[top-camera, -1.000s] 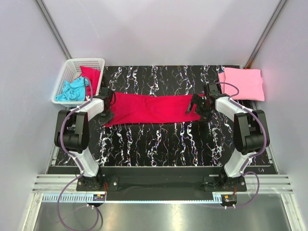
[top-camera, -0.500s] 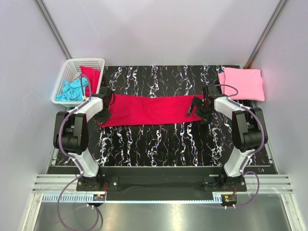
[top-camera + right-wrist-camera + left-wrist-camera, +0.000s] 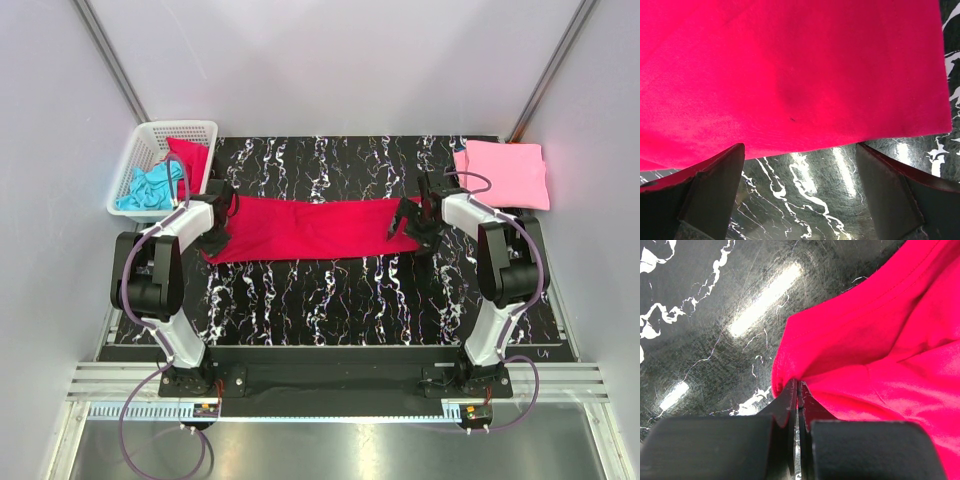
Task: Fold and stack the t-shirts
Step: Fold the tshirt
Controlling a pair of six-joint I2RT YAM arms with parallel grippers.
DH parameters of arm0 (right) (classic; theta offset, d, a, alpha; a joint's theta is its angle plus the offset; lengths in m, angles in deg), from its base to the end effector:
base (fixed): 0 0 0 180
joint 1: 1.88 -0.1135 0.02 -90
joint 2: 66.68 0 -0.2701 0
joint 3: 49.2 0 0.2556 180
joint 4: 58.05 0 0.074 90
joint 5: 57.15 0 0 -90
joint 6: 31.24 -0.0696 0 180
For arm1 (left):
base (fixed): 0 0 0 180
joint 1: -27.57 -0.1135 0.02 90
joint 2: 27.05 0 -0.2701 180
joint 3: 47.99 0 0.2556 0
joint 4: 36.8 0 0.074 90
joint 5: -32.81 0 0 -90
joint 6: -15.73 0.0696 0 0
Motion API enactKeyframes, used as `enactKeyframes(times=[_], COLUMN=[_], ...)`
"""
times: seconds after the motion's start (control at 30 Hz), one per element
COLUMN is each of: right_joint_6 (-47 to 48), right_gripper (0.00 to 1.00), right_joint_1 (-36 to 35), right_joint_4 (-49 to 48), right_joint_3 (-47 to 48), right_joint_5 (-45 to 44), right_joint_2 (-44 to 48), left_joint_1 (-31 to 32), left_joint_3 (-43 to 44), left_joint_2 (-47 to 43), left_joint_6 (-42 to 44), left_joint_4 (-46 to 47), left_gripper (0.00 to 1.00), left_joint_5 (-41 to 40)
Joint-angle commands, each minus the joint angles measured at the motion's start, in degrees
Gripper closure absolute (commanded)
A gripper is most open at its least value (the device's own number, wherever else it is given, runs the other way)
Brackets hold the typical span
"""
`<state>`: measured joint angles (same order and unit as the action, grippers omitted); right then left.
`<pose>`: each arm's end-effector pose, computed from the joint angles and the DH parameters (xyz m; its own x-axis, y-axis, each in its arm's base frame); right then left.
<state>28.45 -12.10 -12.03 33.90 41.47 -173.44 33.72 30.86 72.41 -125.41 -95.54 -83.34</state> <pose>0.3737 0.0780 0.1356 -0.9111 0.3428 -0.2289 0.2701 0.9160 0.2966 0.3303 -0.0047 0.1558 -0.6249 -0.6357 -0.4532 -0.7513 0.6474 0.1278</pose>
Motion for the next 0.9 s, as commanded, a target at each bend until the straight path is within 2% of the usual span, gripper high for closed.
enactKeyframes(times=[0.0,0.23,0.5,0.6,0.87], right_joint_6=[1.12,1.83,1.65,2.79,6.48], right_gripper=[0.00,0.00,0.01,0.00,0.00], right_joint_1=[-0.51,-0.59,-0.68,-0.77,-0.86], right_joint_4=[2.79,0.07,0.42,0.42,-0.45], right_joint_3=[0.53,-0.17,1.50,2.37,6.42], right_joint_5=[-5.28,-0.19,1.31,0.96,-0.88], right_joint_2=[-2.66,5.49,8.67,7.54,-3.10], left_joint_1=[-0.44,-0.44,-0.44,-0.44,-0.44], left_joint_3=[2.14,2.75,3.02,3.02,2.93], left_joint_2=[-2.78,-1.81,-1.46,-1.29,-1.46], left_joint_6=[-0.46,0.16,0.51,0.68,0.95], left_joint_4=[-0.10,-0.01,-0.01,0.08,0.26], left_gripper=[0.99,0.99,0.99,0.99,0.99], left_joint_5=[-1.62,-0.30,0.22,0.40,0.84])
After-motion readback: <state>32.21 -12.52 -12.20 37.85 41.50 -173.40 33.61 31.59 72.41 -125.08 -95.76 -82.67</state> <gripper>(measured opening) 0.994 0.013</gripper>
